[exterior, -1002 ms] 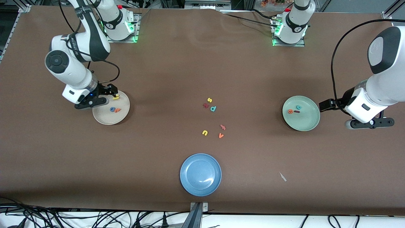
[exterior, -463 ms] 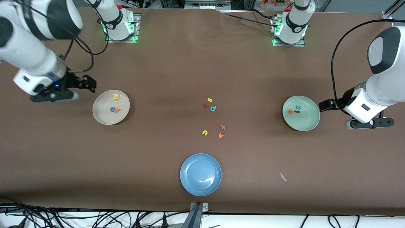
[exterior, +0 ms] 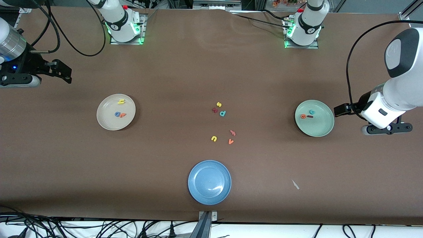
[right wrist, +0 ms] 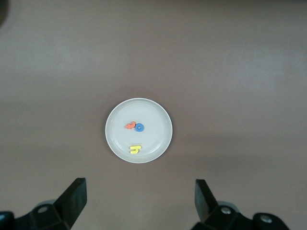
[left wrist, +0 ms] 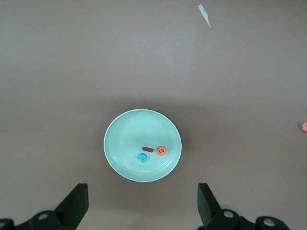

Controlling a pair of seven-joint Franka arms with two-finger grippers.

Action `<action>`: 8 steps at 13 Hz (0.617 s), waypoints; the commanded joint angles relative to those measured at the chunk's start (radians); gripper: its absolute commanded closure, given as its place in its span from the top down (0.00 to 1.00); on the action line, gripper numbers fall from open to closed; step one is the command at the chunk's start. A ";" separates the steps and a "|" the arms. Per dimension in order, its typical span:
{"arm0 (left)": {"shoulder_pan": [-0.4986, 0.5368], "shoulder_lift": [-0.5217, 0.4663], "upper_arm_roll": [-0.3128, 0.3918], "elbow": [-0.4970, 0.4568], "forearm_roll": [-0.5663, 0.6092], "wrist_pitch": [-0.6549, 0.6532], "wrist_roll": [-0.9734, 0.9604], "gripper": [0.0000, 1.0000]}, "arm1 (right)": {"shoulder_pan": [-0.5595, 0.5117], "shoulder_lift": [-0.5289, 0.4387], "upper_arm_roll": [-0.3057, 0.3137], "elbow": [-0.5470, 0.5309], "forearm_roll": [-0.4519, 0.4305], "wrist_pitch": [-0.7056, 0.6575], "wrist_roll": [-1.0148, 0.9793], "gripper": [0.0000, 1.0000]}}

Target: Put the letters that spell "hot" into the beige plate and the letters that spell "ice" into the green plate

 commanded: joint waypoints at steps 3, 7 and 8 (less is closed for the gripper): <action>0.006 -0.012 0.008 -0.015 -0.029 0.005 0.032 1.00 | -0.006 0.017 0.007 0.036 0.105 -0.056 0.008 1.00; 0.006 -0.012 0.008 -0.018 -0.029 0.005 0.032 1.00 | -0.006 0.031 0.005 0.037 0.104 -0.055 0.007 1.00; 0.006 -0.012 0.008 -0.018 -0.029 0.003 0.032 1.00 | -0.006 0.033 0.004 0.039 0.102 -0.055 0.004 1.00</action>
